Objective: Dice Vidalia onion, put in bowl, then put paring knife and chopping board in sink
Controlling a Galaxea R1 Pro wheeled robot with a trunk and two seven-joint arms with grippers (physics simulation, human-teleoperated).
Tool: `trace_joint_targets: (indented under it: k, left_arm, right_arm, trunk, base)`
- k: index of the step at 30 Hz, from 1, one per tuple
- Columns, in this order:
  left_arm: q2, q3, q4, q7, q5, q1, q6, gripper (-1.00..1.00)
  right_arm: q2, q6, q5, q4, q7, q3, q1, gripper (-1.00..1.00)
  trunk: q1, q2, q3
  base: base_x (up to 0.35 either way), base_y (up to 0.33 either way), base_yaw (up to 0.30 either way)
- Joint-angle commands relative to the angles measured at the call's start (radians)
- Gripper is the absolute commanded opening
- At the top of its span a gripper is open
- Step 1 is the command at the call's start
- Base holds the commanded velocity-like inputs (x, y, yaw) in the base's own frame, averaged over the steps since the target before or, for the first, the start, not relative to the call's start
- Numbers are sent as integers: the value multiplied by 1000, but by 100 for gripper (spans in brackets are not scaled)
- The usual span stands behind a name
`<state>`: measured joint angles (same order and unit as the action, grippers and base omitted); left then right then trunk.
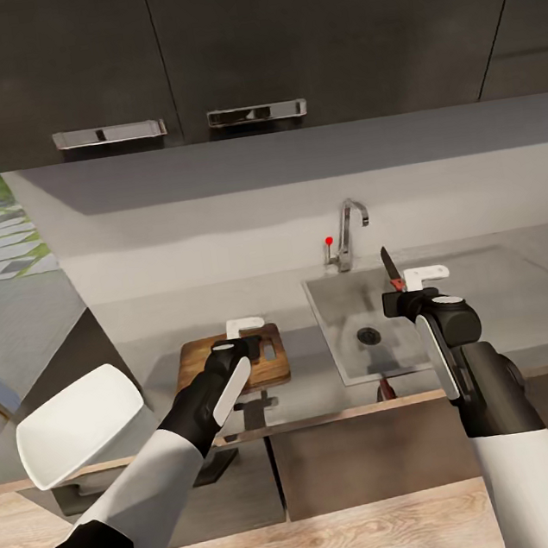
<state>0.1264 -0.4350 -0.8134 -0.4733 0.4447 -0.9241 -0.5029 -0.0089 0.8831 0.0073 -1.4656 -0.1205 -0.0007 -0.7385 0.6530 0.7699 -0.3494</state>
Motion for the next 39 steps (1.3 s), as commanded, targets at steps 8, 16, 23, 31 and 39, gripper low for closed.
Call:
trace_joint_targets:
  k: [8, 16, 23, 31, 39]
  left_arm:
    - [-1, -4, 1, -10, 11, -1, -2, -100]
    - [-1, -4, 1, -10, 10, -1, -2, -100]
    - [-1, -4, 3, -10, 11, -1, -2, -100]
    - [-1, -4, 6, -10, 11, 0, -2, -100]
    - [-1, -4, 7, -10, 11, 1, -2, -100]
  right_arm:
    - [0, 5, 1, 0, -2, 1, -1, -100]
    - [0, 5, 0, -1, -2, 2, -1, -100]
    - [0, 5, 0, -1, -2, 1, -1, -100]
    - [0, 5, 0, 1, -2, 2, -1, -100]
    - [0, 5, 0, 1, -2, 2, -1, -100]
  trunk:
    - [0, 1, -7]
    - [0, 1, -18]
    - [0, 1, -23]
    - [0, 1, -23]
    - [0, 1, -23]
  base:
    - [0, 0, 0]
    - [6, 39, 0]
    - [100, 147, 0]
    - [5, 8, 0]
    - [0, 0, 0]
